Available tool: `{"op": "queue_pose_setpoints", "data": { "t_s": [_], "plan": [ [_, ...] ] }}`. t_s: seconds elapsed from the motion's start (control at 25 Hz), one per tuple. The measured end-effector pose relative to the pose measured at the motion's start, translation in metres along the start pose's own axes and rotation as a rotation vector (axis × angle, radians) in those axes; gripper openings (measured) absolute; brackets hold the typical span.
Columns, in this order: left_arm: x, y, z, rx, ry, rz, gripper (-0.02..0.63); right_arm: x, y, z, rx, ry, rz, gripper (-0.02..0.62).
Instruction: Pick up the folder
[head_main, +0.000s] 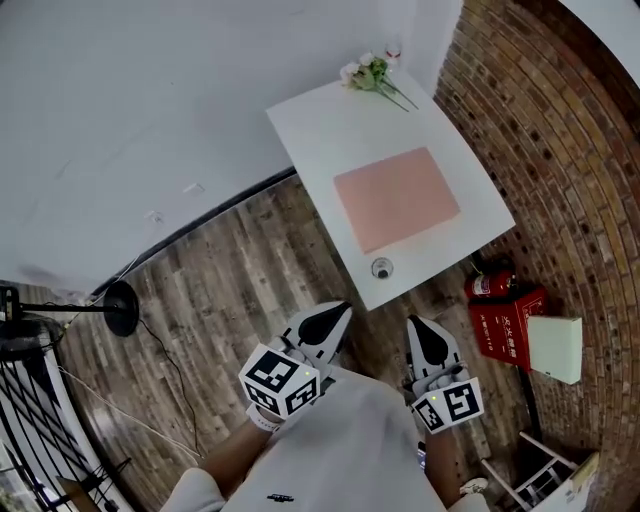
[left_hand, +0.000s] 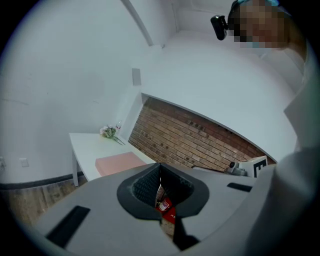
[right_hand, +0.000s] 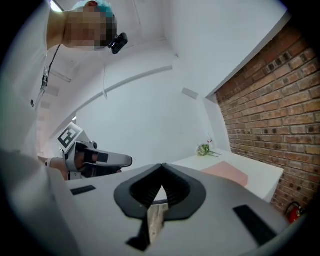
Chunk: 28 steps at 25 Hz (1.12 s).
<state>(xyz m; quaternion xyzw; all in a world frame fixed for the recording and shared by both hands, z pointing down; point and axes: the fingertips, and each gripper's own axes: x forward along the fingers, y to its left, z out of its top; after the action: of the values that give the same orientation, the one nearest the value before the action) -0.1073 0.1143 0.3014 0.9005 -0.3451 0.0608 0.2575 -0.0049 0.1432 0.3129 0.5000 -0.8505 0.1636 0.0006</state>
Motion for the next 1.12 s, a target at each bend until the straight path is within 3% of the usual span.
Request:
{"op": "queue_pose_setpoints", "data": {
  "t_s": [0.44, 0.56, 0.72, 0.84, 1.0, 1.12],
  "plan": [
    [0.025, 0.074, 0.044, 0.023, 0.016, -0.109, 0.021, 0.092, -0.017, 0.024, -0.018, -0.017, -0.107, 0.009],
    [0.032, 0.086, 0.050, 0.036, 0.030, -0.124, 0.023, 0.102, -0.021, 0.024, -0.003, -0.005, -0.132, 0.075],
    [0.041, 0.096, 0.053, 0.043, 0.045, -0.119, 0.029, 0.109, -0.030, 0.020, 0.012, 0.021, -0.154, 0.109],
    [0.051, 0.101, 0.049, 0.037, 0.068, -0.124, 0.093, 0.114, -0.040, 0.015, 0.023, 0.032, -0.171, 0.114],
    [0.065, 0.105, 0.044, 0.029, 0.096, -0.120, 0.122, 0.118, -0.056, 0.010, 0.067, 0.046, -0.180, 0.144],
    [0.079, 0.106, 0.043, 0.031, 0.119, -0.123, 0.152, 0.117, -0.070, 0.004, 0.103, 0.064, -0.195, 0.230]
  ]
}}
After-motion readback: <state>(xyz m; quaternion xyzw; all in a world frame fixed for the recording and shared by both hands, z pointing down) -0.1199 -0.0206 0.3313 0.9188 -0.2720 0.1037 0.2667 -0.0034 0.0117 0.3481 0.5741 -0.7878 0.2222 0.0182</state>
